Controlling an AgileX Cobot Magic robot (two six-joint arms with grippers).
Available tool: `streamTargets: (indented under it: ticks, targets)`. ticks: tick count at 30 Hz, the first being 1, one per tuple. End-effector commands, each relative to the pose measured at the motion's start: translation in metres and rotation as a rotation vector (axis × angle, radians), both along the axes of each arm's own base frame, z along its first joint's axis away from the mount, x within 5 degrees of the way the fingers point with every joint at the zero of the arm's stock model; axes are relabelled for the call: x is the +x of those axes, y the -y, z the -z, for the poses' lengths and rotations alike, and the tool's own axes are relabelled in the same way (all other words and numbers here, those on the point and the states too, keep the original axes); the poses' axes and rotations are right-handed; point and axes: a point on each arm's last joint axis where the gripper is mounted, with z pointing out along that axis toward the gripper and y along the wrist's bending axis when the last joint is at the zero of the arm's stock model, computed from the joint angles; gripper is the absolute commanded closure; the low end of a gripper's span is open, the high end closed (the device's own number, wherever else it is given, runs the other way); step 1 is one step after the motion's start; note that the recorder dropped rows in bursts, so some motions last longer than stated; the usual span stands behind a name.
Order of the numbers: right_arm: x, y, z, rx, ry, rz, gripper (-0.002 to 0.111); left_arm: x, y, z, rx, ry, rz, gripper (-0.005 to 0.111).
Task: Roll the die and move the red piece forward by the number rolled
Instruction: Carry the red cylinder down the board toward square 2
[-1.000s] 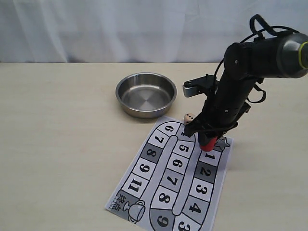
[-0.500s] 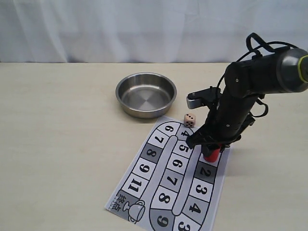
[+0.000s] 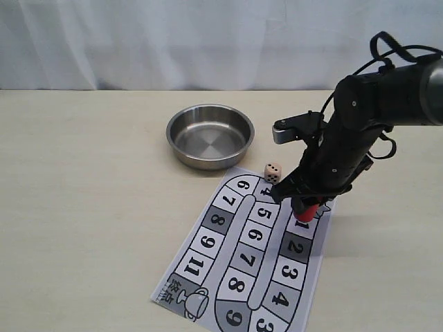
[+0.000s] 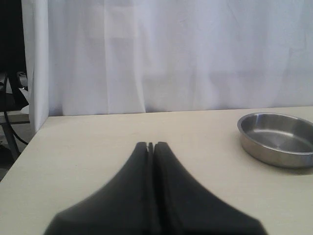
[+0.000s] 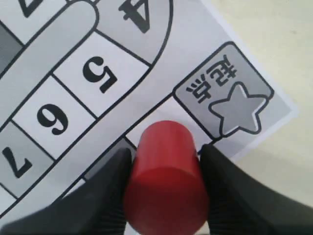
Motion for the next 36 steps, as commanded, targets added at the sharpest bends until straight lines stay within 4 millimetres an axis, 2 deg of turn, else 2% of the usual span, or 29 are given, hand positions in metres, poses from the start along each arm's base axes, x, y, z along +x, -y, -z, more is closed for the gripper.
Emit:
streamTargets:
  ticks: [1,7,9,13,21,24,30,36]
  targets:
    - [-0.010,-0.006,-0.014,0.004,-0.014,-0.026,0.104,0.000,0.000,0.001,-0.010,0.003,0.002,0.107]
    - [-0.023,-0.035,-0.014,0.004,-0.016,-0.100,0.104,0.000,0.000,0.001,-0.010,0.003,0.002,0.107]
    - [-0.024,-0.037,-0.014,-0.020,-0.004,-0.084,0.104,0.000,0.000,0.001,-0.010,0.003,0.002,0.107]
    - [-0.026,-0.033,-0.008,-0.047,-0.004,-0.056,0.104,0.000,0.000,0.001,-0.010,0.003,0.002,0.107]
    - [-0.045,-0.025,0.031,-0.005,0.033,-0.033,0.104,0.000,0.000,0.001,-0.010,0.003,0.002,0.107]
    - [-0.047,-0.023,0.037,-0.007,0.030,-0.037,0.104,0.000,0.000,0.001,-0.010,0.003,0.002,0.107]
    - [-0.047,-0.024,0.036,-0.003,0.039,-0.040,0.104,0.000,0.000,0.001,-0.010,0.003,0.002,0.107]
    - [-0.050,-0.022,0.020,-0.003,0.041,-0.039,0.104,0.000,0.000,0.001,-0.010,0.003,0.002,0.107]
